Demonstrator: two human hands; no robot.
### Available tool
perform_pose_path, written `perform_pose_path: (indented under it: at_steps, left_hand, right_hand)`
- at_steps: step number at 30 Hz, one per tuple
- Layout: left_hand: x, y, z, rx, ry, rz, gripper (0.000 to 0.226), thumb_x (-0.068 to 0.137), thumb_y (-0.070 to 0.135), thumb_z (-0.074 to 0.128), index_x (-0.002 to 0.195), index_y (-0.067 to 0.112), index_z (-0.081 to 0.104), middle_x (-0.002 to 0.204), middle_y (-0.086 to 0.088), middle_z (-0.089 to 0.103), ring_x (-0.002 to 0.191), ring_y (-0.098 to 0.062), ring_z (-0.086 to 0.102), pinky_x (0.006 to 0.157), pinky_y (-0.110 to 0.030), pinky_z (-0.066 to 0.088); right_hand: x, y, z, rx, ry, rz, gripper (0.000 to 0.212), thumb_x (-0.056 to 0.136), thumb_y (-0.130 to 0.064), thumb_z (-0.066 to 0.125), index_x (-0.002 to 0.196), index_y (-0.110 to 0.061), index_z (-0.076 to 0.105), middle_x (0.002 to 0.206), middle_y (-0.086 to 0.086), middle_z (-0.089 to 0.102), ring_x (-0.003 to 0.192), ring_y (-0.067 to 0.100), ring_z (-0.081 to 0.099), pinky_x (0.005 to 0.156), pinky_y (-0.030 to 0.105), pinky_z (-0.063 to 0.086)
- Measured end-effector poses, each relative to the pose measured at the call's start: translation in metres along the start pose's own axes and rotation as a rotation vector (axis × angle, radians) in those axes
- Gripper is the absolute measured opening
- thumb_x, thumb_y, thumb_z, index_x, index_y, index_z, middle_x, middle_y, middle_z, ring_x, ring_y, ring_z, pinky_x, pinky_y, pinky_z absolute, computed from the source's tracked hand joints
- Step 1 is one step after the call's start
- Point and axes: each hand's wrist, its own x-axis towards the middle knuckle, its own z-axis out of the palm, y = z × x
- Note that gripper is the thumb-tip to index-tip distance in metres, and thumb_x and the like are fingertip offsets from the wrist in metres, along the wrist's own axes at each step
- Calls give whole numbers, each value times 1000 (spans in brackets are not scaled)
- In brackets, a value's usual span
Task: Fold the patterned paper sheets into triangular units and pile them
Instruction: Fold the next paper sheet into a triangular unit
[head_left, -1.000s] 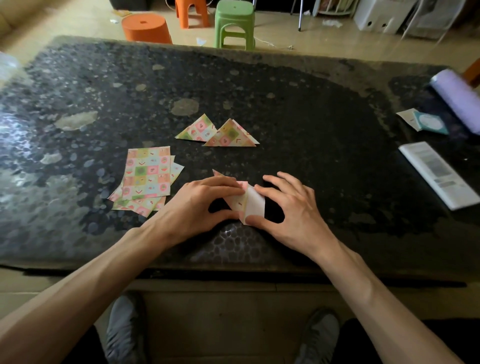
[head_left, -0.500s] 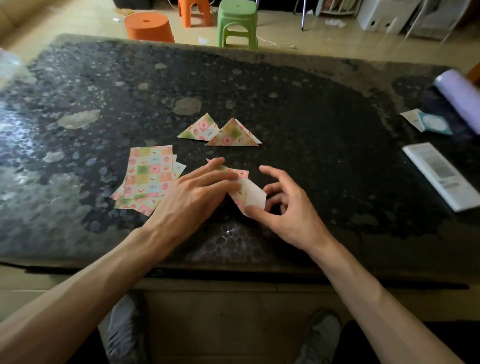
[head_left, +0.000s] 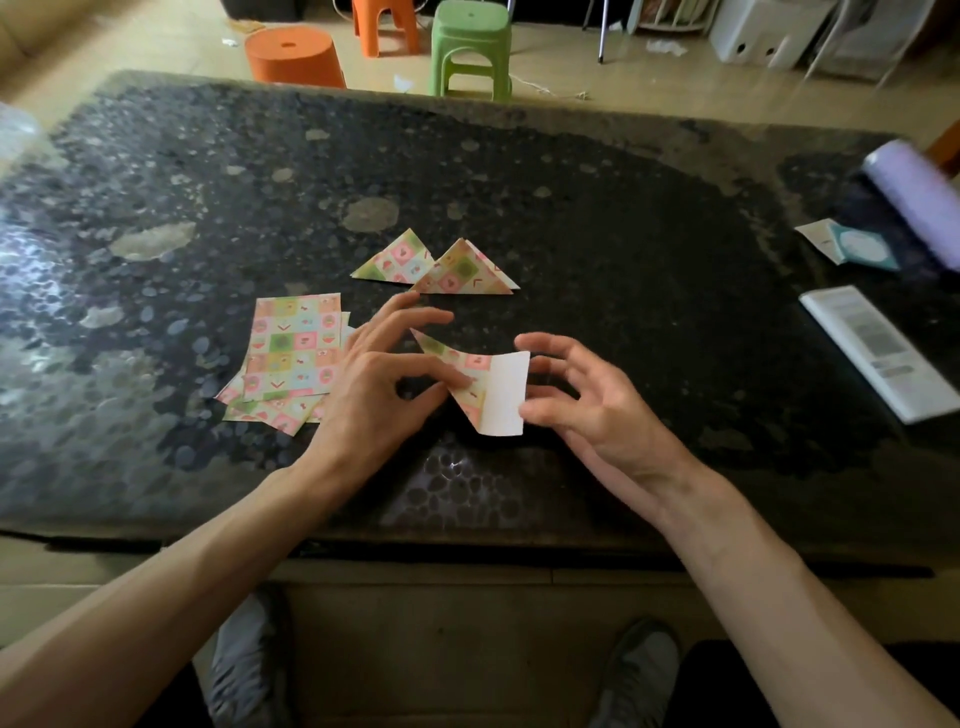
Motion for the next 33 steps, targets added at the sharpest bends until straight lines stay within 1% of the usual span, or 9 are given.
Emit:
perform_pose_path:
  at_steps: [3,7,12,14,18,22,27,30,33]
  left_hand:
    - [0,1,-1,-35,35,-133,20,78,25,86,89,41,80,123,13,54,122,-12,47,99,-39,49]
    - [1,-2,2,-63,-20,-200,26,83,19,83,90,43,78,105,16,54,96,-3,55,79,-16,47]
    - [-1,-6,6,163,-123,-41,33,91,11,72,109,37,79,108,16,63,102,-12,53,89,-41,50]
    - [-2,-4,5,167,-160,-20,29,91,20,69,113,37,78,113,15,61,108,-12,50,94,-44,48]
    - [-4,-4,3,174,-207,-15,33,88,55,68,114,39,77,116,17,58,113,-10,48,95,-46,48]
    - [-2,-5,3,136,-190,-39,33,80,54,75,111,41,76,115,16,57,111,-10,49,97,-41,47]
    - [0,-4,4,86,-261,-33,16,83,52,72,96,43,77,107,17,59,106,-9,52,95,-42,46]
    - [1,-6,1,79,-311,-16,24,83,60,64,97,45,77,106,20,60,109,-8,51,96,-44,46]
    - [1,-6,-2,99,-326,-7,20,83,57,70,99,47,77,107,21,59,113,-7,49,96,-45,46]
  right_hand:
    - [1,1,-4,-328,-135,-140,56,80,14,70,121,-25,70,133,-5,62,122,9,64,99,30,56]
    - [8,24,-2,-825,16,-405,28,80,-15,86,103,-30,79,124,-13,57,119,4,58,93,20,53]
    - [8,31,-8,-1095,131,-560,14,81,-31,85,94,-35,82,130,-9,49,114,9,47,90,22,46]
    - [9,30,-10,-1175,128,-571,12,83,-35,82,95,-36,82,136,-6,50,122,15,43,97,29,42]
    - [9,25,-12,-1265,44,-539,16,86,-37,78,102,-36,81,128,-9,57,123,15,44,96,34,42]
    - [4,19,-7,-1148,-66,-446,18,86,-39,78,105,-37,79,104,-21,59,100,3,53,86,28,49]
    - [8,21,-9,-1075,-105,-338,14,93,-37,74,105,-36,79,103,-22,62,103,2,55,89,28,49]
    - [10,21,-6,-1045,-88,-283,13,95,-39,71,105,-36,78,103,-19,62,102,2,55,88,28,50]
    - [10,24,1,-1022,-10,-293,11,96,-41,69,102,-37,76,97,-17,60,95,2,56,83,28,51]
